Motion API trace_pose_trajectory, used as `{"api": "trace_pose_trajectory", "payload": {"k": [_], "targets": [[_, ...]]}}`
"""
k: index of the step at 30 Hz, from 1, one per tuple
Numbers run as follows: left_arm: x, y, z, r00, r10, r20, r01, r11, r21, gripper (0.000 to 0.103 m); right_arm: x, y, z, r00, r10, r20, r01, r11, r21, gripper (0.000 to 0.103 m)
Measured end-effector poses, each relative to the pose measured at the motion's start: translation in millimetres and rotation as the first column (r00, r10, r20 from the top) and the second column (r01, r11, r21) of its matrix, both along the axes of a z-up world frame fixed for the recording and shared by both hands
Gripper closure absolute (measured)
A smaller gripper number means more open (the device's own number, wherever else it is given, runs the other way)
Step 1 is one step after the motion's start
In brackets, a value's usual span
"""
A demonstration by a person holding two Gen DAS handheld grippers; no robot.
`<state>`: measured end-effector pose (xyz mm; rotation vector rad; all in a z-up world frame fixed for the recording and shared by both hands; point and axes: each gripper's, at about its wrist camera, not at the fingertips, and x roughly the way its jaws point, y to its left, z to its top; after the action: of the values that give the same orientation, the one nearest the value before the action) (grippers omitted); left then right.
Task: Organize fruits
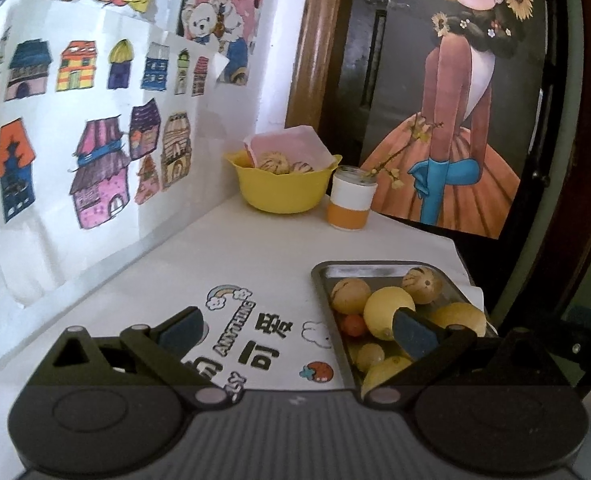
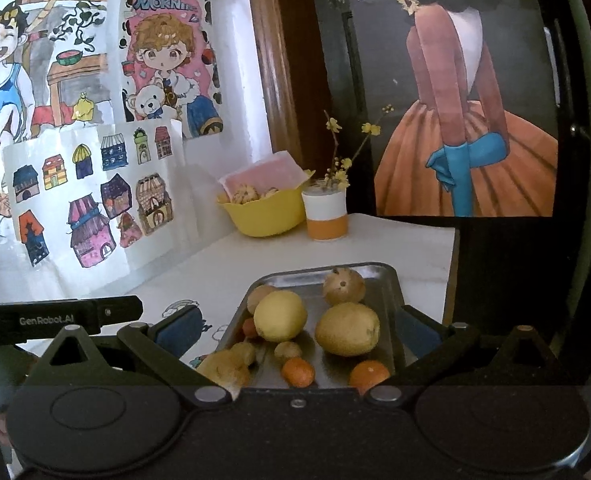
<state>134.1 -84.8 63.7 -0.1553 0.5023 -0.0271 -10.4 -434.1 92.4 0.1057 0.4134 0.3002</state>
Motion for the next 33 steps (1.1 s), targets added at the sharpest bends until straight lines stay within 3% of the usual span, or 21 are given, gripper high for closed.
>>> {"api": "trace_pose_trajectory", "payload": {"k": [14, 33], "targets": [[-30, 11, -6, 1.000, 0.009, -0.005, -0.009, 1.000, -0.024, 0.000, -46, 19, 12, 0.998, -0.020, 0.067, 0.022, 0.999, -0.038, 0.001], [-67, 24, -2, 1.000, 0.000, 0.016, 0.001, 1.000, -0.029, 0.000, -90, 34, 13, 0.997, -0.029, 0.073, 0.034, 0.997, -0.065, 0.001]]}}
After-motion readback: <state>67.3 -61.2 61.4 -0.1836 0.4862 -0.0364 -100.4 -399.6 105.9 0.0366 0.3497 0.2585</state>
